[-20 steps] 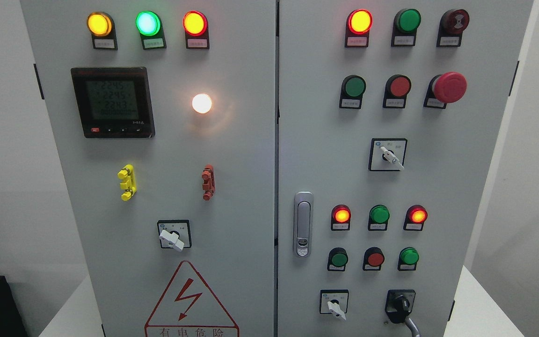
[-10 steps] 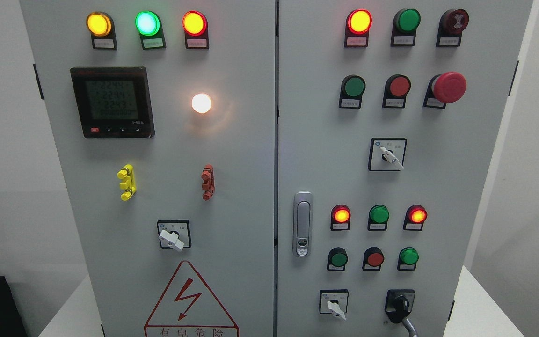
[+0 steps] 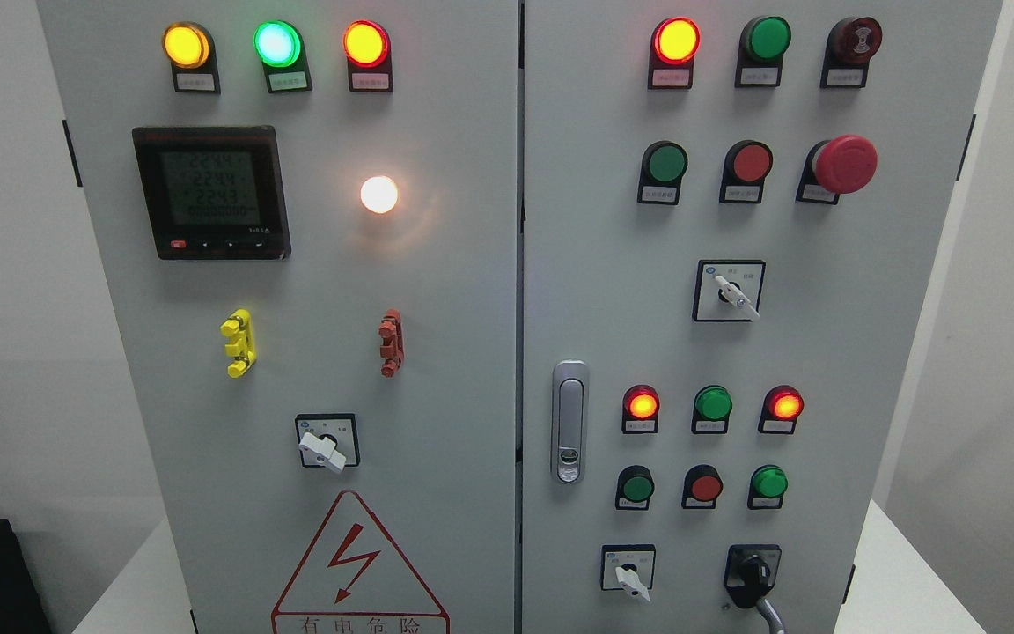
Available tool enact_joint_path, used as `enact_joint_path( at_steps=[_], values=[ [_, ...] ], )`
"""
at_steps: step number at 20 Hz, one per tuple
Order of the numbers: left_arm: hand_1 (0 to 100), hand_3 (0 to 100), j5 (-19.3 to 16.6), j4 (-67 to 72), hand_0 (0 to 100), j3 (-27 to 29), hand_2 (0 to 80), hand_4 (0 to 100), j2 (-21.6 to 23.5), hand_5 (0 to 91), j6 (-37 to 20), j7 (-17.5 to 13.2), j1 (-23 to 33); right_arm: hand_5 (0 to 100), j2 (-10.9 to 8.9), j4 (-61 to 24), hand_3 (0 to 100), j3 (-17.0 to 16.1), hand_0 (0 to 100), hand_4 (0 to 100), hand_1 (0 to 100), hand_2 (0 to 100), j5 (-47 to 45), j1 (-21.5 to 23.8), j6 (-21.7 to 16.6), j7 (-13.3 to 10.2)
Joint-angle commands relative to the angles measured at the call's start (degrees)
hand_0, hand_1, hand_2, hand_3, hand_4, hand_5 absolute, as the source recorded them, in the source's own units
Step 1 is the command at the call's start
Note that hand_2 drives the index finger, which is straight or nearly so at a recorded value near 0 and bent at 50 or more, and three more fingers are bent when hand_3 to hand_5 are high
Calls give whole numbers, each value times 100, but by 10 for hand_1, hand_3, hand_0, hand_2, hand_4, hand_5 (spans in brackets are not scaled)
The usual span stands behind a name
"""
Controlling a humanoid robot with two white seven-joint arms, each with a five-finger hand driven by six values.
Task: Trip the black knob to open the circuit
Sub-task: 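Grip the black knob with the right hand and twist it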
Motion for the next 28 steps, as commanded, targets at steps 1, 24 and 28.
enact_joint_path(
  at_steps=[1, 24, 28],
  values=[
    [389, 0, 5, 0, 120, 14, 0, 0, 1, 0, -20, -2, -12, 1000, 37, -143, 1000, 234, 0, 1000, 0, 1, 4, -86, -41, 125],
    [389, 0, 14, 0, 120, 14, 0, 0, 1, 0, -20, -2, -12, 1000, 46, -151, 1000, 261, 0, 1000, 0, 18, -75, -148, -59, 125],
    [389, 0, 14, 0, 120, 14, 0, 0, 1, 0, -20, -2, -12, 1000, 46, -151, 1000, 270, 0, 1000, 0, 20, -66, -148, -59, 125]
  ],
)
